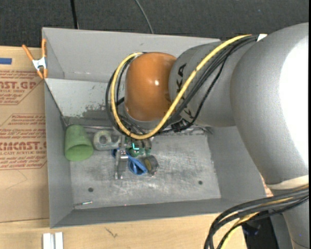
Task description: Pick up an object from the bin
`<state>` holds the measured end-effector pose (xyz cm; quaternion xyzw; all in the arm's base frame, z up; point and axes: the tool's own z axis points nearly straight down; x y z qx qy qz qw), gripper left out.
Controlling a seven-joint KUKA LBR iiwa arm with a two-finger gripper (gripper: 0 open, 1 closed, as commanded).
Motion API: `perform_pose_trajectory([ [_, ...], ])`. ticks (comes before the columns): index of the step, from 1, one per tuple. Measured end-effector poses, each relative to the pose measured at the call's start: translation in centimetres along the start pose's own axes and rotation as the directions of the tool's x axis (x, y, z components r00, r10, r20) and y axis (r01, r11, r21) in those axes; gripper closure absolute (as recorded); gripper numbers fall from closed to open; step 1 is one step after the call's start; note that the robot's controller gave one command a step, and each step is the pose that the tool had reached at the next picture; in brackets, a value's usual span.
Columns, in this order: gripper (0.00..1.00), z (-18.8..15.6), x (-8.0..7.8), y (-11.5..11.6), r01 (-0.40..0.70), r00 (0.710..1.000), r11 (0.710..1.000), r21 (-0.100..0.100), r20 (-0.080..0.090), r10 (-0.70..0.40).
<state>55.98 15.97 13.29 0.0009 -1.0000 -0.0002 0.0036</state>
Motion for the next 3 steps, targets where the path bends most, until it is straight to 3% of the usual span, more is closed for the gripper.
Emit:
perform_pose_trajectory([
  [1,0.00,5.1,-0.1,-4.7,0.014,1.000,1.000,-0.002,0.016,-0.014],
  [2,1.00,5.4,0.1,-4.8,0.013,1.000,1.000,-0.002,0.010,-0.013],
  [3,1.00,-9.4,0.0,-5.1,-0.003,1.000,1.000,-0.003,0.018,0.003],
])
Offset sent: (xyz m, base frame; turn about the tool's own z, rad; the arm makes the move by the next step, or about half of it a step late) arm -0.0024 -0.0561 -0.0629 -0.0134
